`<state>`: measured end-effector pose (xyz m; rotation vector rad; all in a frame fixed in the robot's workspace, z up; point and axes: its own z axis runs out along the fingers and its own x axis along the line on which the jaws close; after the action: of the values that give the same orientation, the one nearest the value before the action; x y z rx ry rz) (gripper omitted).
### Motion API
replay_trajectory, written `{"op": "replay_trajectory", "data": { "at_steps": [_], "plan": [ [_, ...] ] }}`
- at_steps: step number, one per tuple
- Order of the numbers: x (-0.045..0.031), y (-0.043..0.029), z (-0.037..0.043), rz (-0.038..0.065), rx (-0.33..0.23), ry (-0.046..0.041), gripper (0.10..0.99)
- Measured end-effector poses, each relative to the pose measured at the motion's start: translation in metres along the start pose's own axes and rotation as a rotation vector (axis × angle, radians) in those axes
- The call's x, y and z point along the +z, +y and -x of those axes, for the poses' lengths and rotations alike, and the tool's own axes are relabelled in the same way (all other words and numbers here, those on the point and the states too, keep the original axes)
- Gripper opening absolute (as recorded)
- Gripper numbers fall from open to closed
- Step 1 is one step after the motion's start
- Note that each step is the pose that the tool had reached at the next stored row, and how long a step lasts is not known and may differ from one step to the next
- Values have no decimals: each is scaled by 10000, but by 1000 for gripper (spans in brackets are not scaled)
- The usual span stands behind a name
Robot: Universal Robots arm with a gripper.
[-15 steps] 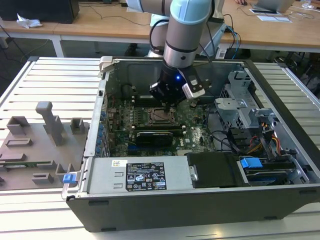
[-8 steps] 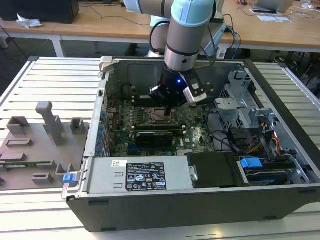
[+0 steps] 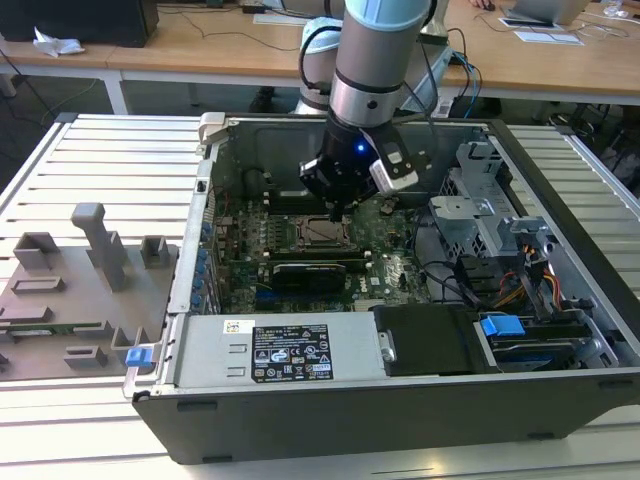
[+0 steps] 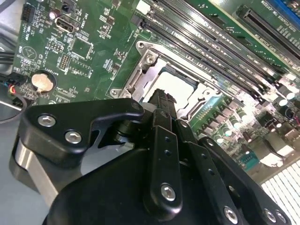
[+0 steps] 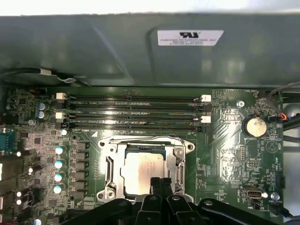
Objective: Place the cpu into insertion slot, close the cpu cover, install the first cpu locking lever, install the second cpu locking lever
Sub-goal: 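Install the first cpu locking lever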
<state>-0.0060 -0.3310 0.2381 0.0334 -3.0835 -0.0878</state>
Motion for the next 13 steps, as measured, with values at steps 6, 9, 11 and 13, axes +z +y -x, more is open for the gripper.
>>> {"op": "replay_trajectory", "data": {
  "at_steps": [6,9,11,13],
  "plan": [
    [-122,7,-7,-2,0,0,106],
    [-163,9,-9,-3,0,0,106],
    [-194,11,-11,-3,0,0,106],
    [-240,14,-13,-3,0,0,106]
  ]
}}
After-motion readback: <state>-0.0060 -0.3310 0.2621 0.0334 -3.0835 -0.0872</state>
